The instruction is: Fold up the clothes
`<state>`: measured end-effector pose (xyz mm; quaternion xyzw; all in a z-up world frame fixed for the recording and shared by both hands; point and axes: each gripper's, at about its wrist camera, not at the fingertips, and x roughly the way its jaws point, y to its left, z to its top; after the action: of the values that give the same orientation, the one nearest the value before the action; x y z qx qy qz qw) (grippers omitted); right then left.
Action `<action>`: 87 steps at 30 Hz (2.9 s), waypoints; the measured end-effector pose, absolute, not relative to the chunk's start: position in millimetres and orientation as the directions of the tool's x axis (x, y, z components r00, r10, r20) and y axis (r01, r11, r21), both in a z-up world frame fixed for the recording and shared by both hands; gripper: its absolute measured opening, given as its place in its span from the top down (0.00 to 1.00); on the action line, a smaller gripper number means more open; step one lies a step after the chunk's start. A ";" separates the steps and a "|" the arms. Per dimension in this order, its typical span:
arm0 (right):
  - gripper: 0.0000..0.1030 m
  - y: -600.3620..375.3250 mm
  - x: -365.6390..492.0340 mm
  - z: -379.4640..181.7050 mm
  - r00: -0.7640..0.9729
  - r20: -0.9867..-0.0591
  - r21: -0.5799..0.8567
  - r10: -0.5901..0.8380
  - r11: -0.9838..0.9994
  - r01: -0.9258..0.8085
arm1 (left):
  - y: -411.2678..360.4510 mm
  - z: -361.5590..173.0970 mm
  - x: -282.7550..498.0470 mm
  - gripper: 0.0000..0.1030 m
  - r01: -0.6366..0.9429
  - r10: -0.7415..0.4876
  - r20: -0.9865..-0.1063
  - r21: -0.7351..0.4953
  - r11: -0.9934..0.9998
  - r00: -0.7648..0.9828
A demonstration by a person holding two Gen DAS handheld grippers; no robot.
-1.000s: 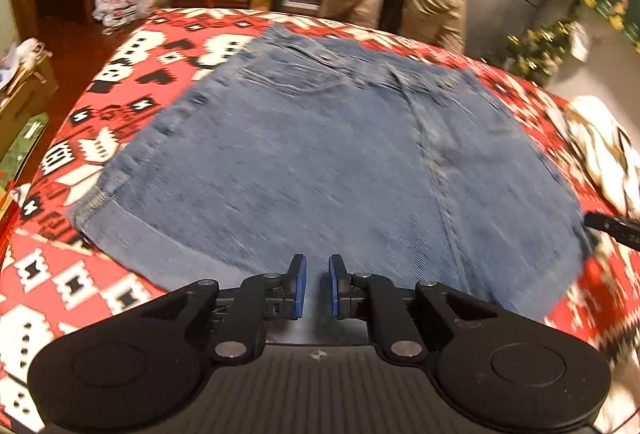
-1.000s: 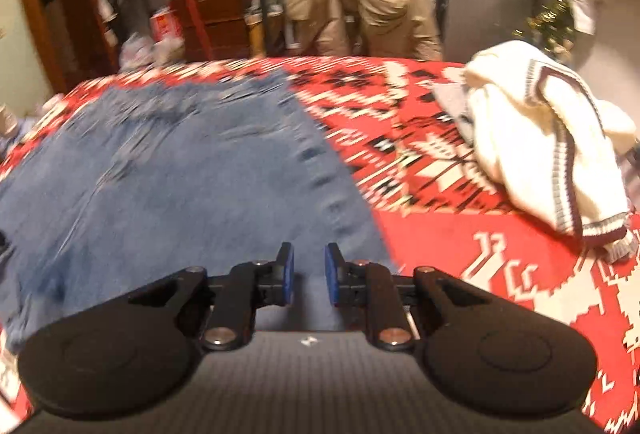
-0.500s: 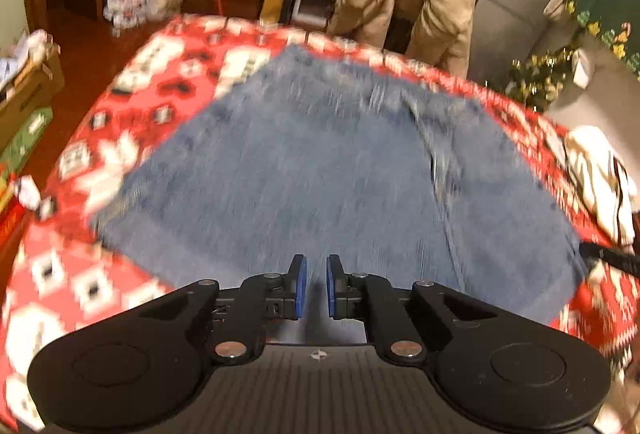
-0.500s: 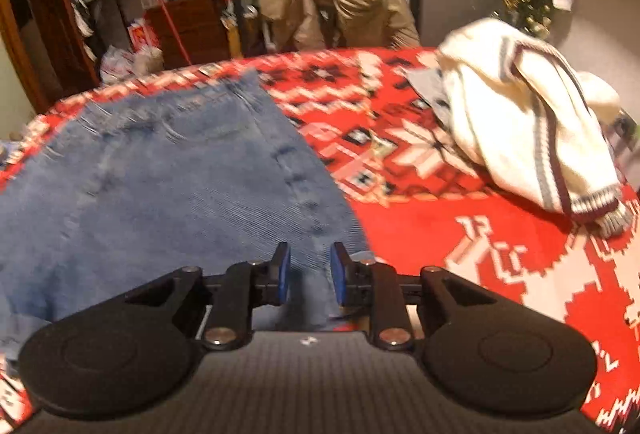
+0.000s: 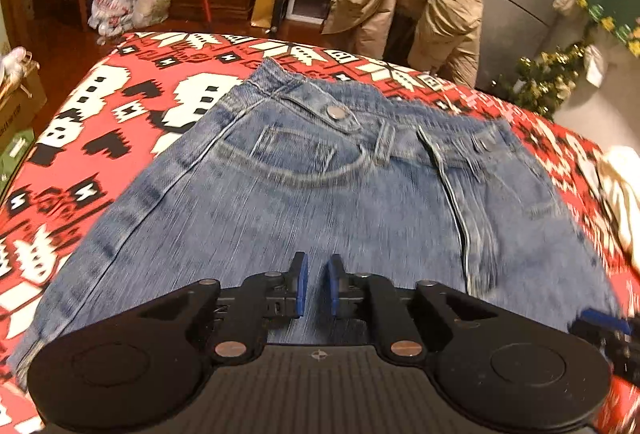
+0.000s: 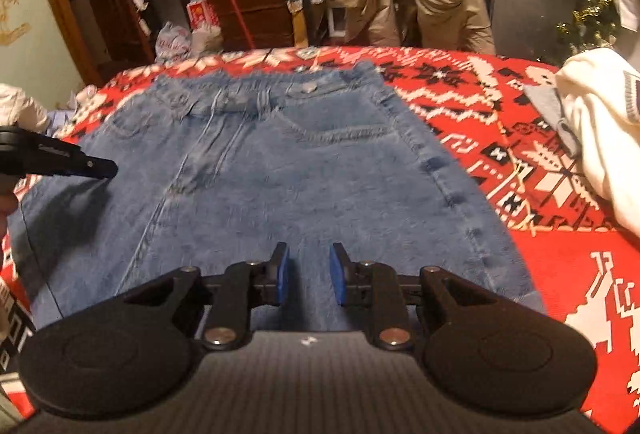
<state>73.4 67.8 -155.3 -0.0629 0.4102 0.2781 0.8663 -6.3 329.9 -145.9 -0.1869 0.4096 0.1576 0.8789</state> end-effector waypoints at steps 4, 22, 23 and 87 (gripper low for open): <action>0.75 64.7 62.5 -162.3 0.502 -0.755 0.093 0.421 0.827 -0.554 | 316.7 -145.0 -43.8 0.89 -0.382 0.105 -0.782 -0.178 0.907 0.614; 0.72 82.4 6.9 -158.8 0.439 -0.746 0.136 0.501 0.759 -0.636 | 235.0 -146.4 -79.1 0.88 -0.211 -0.022 -0.805 -0.182 0.960 0.593; 0.72 83.6 2.7 -160.6 0.437 -0.747 0.128 0.500 0.754 -0.644 | 230.9 -146.4 -81.5 0.87 -0.205 -0.015 -0.804 -0.170 0.964 0.594; 0.78 69.0 -35.0 -132.8 0.448 -0.751 0.104 0.485 0.758 -0.644 | 411.1 -149.4 -151.0 0.66 -0.629 0.358 -0.719 -0.139 0.765 0.595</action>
<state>-35.0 69.0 -132.8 -0.0985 0.4055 0.3339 0.8452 -151.0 411.1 -149.4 -0.1933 0.3497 0.2830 0.8719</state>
